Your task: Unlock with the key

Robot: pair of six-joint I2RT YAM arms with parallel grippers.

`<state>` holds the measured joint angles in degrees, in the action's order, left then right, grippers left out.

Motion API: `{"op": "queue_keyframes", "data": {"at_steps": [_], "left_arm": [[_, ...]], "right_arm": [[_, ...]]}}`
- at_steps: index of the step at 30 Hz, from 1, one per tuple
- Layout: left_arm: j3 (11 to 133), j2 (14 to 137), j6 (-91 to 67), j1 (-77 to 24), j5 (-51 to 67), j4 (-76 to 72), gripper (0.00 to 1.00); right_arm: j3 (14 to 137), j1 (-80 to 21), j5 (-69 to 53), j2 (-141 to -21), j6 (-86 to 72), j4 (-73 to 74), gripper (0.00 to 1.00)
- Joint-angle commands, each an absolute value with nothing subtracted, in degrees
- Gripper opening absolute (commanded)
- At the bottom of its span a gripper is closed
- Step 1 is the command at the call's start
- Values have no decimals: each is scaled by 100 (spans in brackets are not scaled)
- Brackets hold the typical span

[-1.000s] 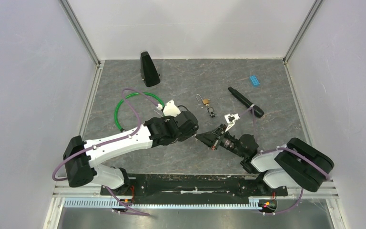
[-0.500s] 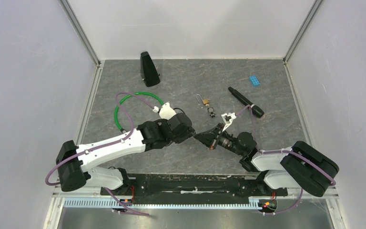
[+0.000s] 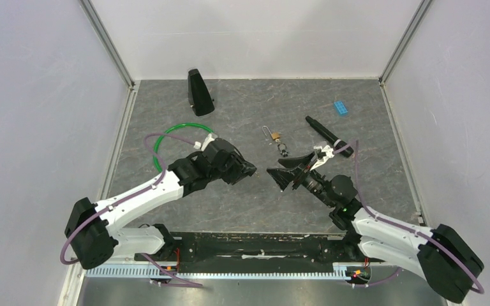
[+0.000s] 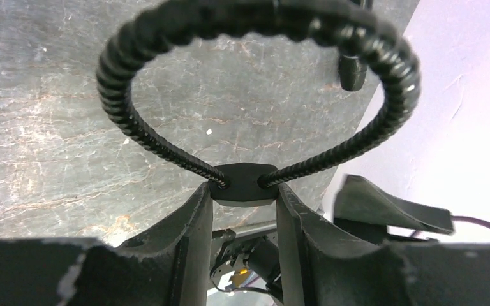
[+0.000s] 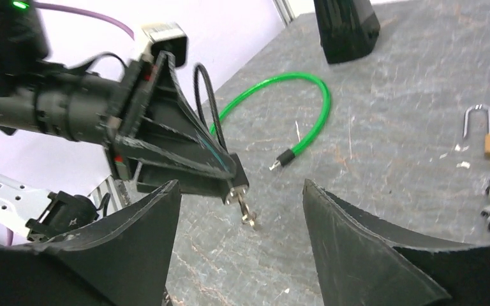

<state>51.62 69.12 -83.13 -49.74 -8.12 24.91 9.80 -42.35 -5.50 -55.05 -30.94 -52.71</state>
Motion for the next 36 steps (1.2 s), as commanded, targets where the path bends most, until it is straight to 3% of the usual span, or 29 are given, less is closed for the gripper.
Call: {"op": "queue_keyframes", "data": {"at_steps": [1, 14, 22, 36], "left_arm": [[4998, 6691, -8590, -4719, -57, 1832, 2], [4917, 6897, -7969, -4283, 1338, 1447, 2], [4805, 6813, -7624, -4227, 2047, 1312, 2], [4588, 6463, -7533, -4228, 2053, 1141, 2]], "right_arm": [[1314, -4217, -784, -5121, -2148, -4392, 72], [1723, -3556, -2934, -5256, -1063, -3833, 68], [1710, -3545, -3383, -5373, -1135, -4130, 64], [1659, -3551, -3374, -5208, -1418, -4175, 55]]}}
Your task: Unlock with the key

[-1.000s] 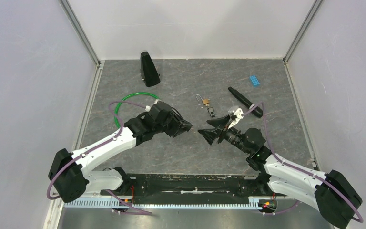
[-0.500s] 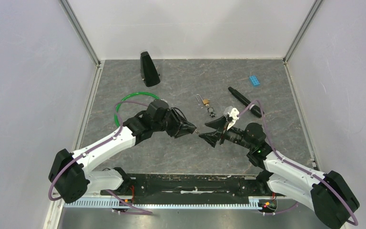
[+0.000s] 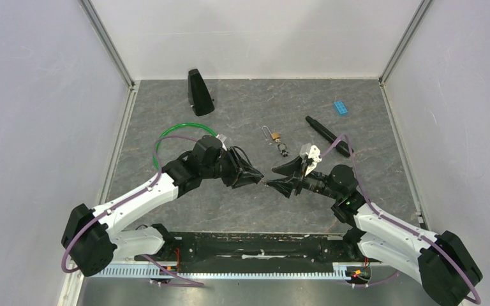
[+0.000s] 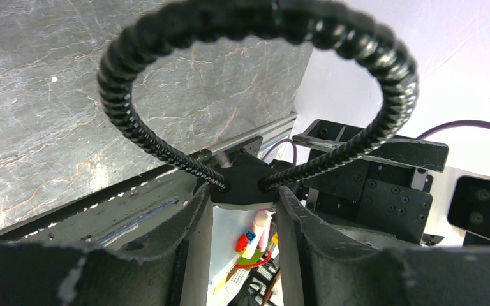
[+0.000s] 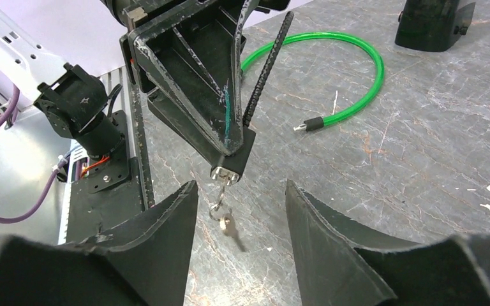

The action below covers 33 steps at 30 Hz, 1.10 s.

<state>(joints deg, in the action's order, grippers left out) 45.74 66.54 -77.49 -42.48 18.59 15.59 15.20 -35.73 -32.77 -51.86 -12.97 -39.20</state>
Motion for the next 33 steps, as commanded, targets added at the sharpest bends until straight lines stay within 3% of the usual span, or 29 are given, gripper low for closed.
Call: {"op": "queue_keyframes", "data": {"at_steps": [1, 27, 33], "left_arm": [[4588, 6460, -7537, -4228, 2057, 1120, 2], [4528, 6359, -7662, -4311, 2003, 687, 2], [4544, 6341, -7662, -4359, 1951, 677, 2]], "right_arm": [[1644, -3551, -3358, -5218, -1414, -4169, 54], [1568, -3593, -3469, -5587, -1882, -4581, 25], [1524, -3595, -3359, -5566, -1946, -4703, 6]]}}
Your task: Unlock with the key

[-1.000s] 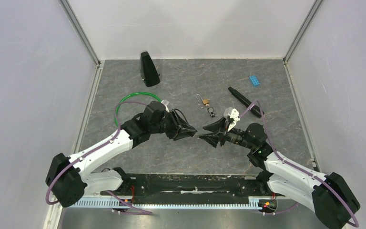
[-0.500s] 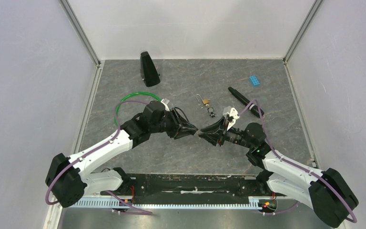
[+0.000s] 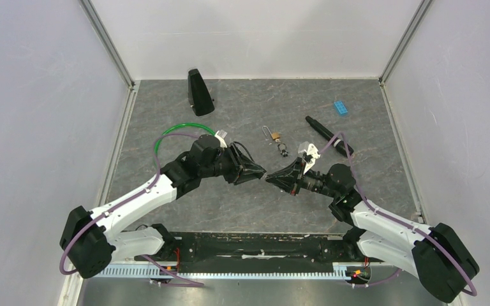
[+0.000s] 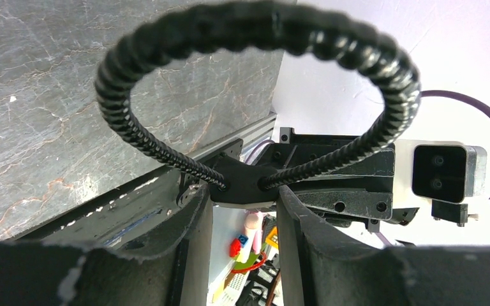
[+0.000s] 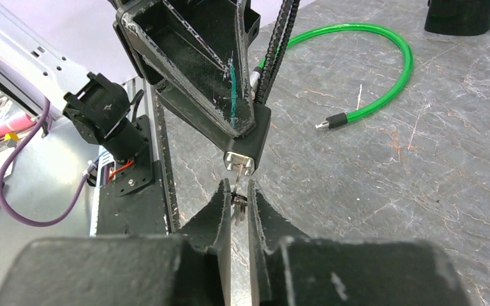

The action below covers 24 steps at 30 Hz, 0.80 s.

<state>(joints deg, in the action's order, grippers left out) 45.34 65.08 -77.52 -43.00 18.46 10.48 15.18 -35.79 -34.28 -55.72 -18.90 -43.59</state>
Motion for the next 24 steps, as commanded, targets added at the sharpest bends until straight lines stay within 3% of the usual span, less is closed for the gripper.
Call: {"op": "queue_keyframes", "data": {"at_steps": [1, 13, 24], "left_arm": [[4542, 6358, -7651, -4359, 1956, 676, 2], [4571, 6572, -7603, -4679, 1865, 322, 2], [4286, 6500, -7708, -4737, 1947, -809, 2]], "right_arm": [[1520, -3590, -3351, -5544, -1975, -4726, 2], [1733, -3604, -3335, -5821, -2281, -5039, 0], [1528, -3486, -3239, -6266, -3433, -6371, 0]]}}
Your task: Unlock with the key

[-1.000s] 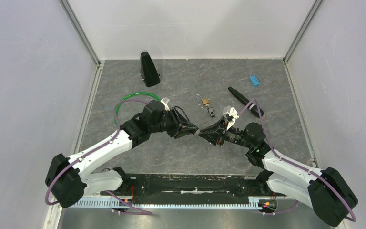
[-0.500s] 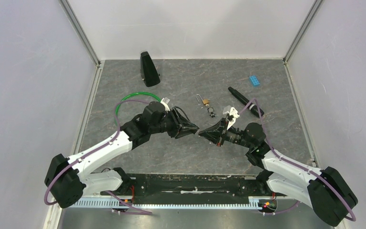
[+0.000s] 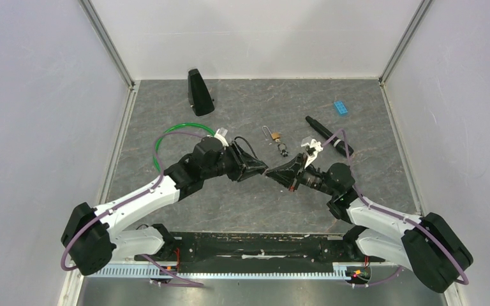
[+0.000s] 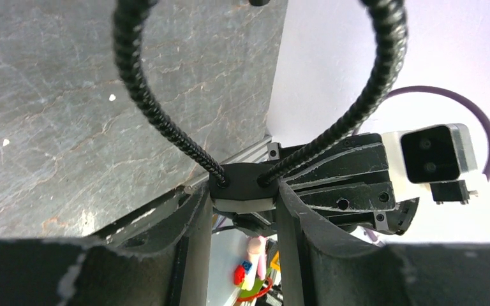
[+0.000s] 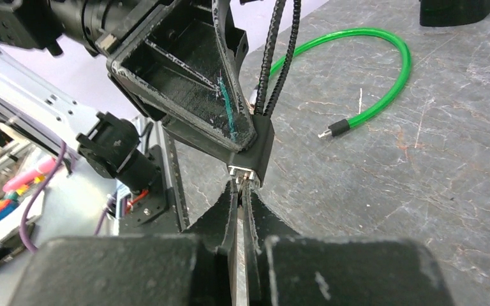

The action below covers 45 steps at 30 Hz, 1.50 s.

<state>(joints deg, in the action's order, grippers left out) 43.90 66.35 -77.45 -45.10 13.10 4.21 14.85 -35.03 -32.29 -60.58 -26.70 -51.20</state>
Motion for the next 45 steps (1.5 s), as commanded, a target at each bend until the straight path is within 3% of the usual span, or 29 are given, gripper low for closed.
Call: {"op": "queue_keyframes", "data": {"at_steps": [1, 13, 27, 32, 33, 39, 45], "left_arm": [[4223, 6449, -7720, -4737, 1909, -974, 2], [3781, 6019, -7285, -4862, 1721, -2747, 2], [3236, 6305, -6996, -5392, 1668, -5557, 2], [3224, 6230, -6939, -5396, 1559, -5341, 3], [3220, 6161, -6878, -5392, 1479, -5108, 7], [3297, 5540, -6267, -5396, 896, -3392, 53], [3669, 5441, -5993, -5392, 563, -2148, 77]], "right_arm": [[1504, -3460, -3319, -6349, -3690, -6613, 0], [1432, -3380, -3337, -7346, -6743, -9324, 0], [1266, -3384, -2923, -7689, -8348, -10458, 0], [1241, -3384, -3021, -7502, -7972, -10021, 0], [1247, -3386, -3043, -7438, -7834, -9870, 0], [1482, -3384, -3248, -6946, -6987, -8674, 0], [1786, -3384, -3349, -6546, -6117, -7393, 0]]}}
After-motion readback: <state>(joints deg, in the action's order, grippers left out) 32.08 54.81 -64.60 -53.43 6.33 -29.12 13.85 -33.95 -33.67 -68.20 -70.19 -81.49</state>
